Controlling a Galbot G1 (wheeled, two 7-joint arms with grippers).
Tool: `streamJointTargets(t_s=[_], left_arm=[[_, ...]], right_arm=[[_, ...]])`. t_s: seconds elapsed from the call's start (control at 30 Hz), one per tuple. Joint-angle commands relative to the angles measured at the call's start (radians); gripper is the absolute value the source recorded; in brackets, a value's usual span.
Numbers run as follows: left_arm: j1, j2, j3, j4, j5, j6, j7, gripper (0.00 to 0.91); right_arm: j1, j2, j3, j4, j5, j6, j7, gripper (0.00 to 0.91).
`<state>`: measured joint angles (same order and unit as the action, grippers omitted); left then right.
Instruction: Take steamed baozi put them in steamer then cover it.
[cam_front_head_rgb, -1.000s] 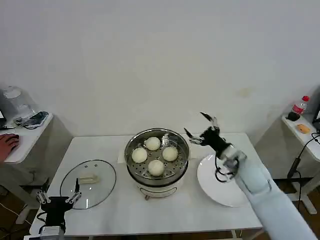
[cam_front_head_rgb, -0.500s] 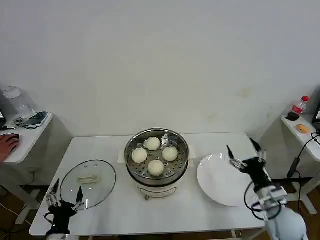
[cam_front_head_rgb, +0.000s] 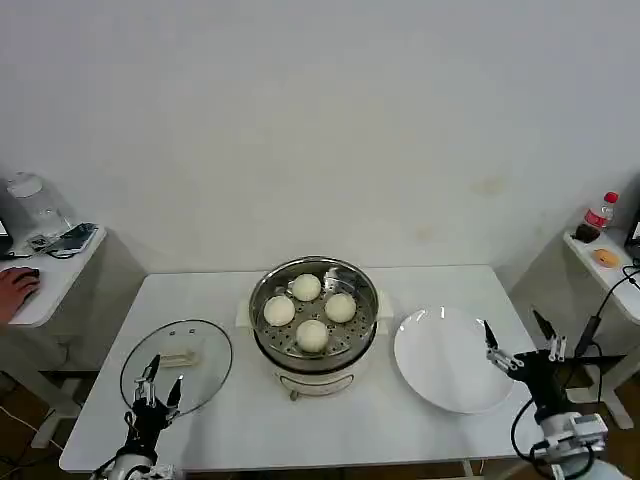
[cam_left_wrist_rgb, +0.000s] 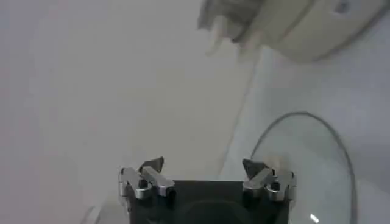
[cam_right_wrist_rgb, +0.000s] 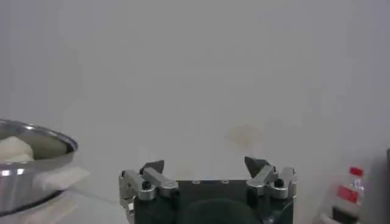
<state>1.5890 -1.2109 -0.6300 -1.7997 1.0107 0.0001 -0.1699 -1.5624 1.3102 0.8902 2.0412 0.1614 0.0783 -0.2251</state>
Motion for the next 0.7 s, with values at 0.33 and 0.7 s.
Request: streamJointTargets(t_s=[0.33,0.7], left_arm=[[-0.245,0.081,0.041,0.255,0.094,-0.007,0.008,0.907],[-0.302,0.085,0.069,0.316,0.09,-0.005,0.013,0.907]], right_arm=[[-0.081,0.054,0.04,0.013,-0.013,0.021,-0.01,0.907],[-0.089,0.065,0.044,0.011,-0.017,0.023,-0.014,0.907]])
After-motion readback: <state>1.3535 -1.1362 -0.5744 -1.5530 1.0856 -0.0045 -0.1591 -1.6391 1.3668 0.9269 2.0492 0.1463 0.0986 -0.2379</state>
